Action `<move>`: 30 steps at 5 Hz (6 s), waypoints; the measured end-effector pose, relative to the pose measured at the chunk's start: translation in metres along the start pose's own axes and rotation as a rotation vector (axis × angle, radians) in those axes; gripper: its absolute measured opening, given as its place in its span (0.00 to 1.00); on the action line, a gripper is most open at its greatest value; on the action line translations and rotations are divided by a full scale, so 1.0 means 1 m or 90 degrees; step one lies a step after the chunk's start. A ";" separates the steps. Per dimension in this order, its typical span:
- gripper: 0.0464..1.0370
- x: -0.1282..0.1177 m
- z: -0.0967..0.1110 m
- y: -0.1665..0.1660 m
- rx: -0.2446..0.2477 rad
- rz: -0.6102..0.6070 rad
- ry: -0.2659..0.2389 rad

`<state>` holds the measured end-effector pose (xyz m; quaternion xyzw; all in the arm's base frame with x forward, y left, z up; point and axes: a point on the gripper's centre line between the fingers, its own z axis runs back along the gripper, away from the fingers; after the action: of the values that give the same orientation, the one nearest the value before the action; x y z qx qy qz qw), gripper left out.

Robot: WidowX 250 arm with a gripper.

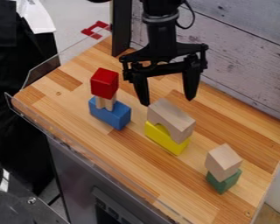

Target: Move the arch from the rectangular block to the middle of the table

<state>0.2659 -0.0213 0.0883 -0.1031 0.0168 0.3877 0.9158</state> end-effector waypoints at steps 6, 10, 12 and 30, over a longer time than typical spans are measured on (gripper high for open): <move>0.96 0.008 -0.030 -0.003 0.082 0.155 -0.027; 0.49 0.011 -0.034 -0.007 0.088 0.177 -0.037; 0.49 0.025 -0.019 -0.021 0.059 0.187 -0.061; 0.96 -0.063 0.017 0.001 0.111 -0.587 0.109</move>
<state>0.2209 -0.0615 0.1119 -0.0541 0.0772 -0.0717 0.9930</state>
